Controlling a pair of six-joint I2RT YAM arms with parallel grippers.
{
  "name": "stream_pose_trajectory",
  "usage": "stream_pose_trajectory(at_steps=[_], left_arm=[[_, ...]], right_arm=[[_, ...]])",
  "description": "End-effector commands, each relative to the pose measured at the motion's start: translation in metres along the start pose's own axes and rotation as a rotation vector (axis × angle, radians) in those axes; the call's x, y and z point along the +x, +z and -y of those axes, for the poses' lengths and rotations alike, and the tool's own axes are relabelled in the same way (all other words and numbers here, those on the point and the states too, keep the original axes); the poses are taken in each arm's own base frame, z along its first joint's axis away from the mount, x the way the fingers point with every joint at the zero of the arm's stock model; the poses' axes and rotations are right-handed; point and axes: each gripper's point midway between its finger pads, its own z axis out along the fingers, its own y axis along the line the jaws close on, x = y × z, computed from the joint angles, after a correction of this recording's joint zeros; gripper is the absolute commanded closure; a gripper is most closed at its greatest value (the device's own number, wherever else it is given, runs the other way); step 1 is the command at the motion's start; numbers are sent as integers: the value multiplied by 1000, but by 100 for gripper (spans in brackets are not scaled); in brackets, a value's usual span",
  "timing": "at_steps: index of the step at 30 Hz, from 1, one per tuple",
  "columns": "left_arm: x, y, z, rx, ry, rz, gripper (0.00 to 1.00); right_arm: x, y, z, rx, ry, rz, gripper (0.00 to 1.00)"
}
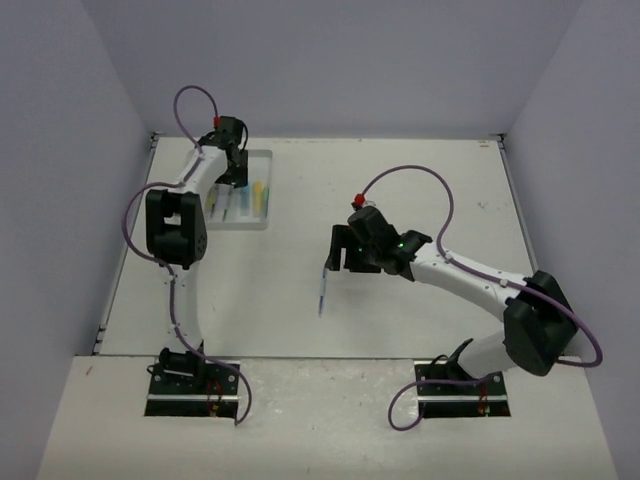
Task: Sort the stationery into containers
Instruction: Place the pen in the storage box, then pick up the pen from the center of the board.
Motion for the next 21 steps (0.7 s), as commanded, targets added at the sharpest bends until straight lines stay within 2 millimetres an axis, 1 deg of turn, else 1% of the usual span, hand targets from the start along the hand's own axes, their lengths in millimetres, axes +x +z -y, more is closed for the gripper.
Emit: stream_pose_trajectory(at_steps=[1,2,3,5,6,7,8,10,11,12,13,14,15,16,17,20,21], left_arm=[[-48,-98,-9,175,-161,174,0],[-59,-134,-12,255,-216,238,0],[-61,-159,-12,324,-257,284,0],[-66,-196,-18,402,-317,380,0],[-58,-218,-24,441,-344,421,0],[-45,-235,-28,478,-365,452,0],[-36,-229,-22,496,-357,438,0],[-25,-272,-37,556,-380,536,0],[-19,-276,-37,566,-373,541,0],[-10,-274,-37,570,-365,533,0],[-9,-281,-39,578,-359,549,0],[-1,-282,-39,582,-346,546,0],[7,-279,-39,579,-341,534,0],[10,-285,-42,583,-340,550,0],[14,-289,-39,610,-330,554,0],[23,-290,-39,616,-319,566,0],[25,-291,-39,621,-314,569,0]], right_arm=[[6,12,-22,91,22,-19,23],[10,21,-22,124,25,-39,22],[18,28,-19,161,33,-53,23],[20,34,-22,194,51,-53,23],[23,36,-20,226,45,-53,26],[26,38,-18,258,35,-53,29],[29,41,-20,264,34,-57,29],[38,44,-11,337,16,-65,34],[43,47,-7,353,11,-73,34],[48,48,-8,353,13,-79,35],[49,50,-10,341,16,-82,35],[56,55,-10,332,17,-100,36],[61,60,-7,344,13,-115,37],[64,64,-7,344,10,-121,38],[66,67,-6,350,7,-128,39],[71,77,-2,373,-6,-147,40],[74,80,1,386,-10,-154,42]])
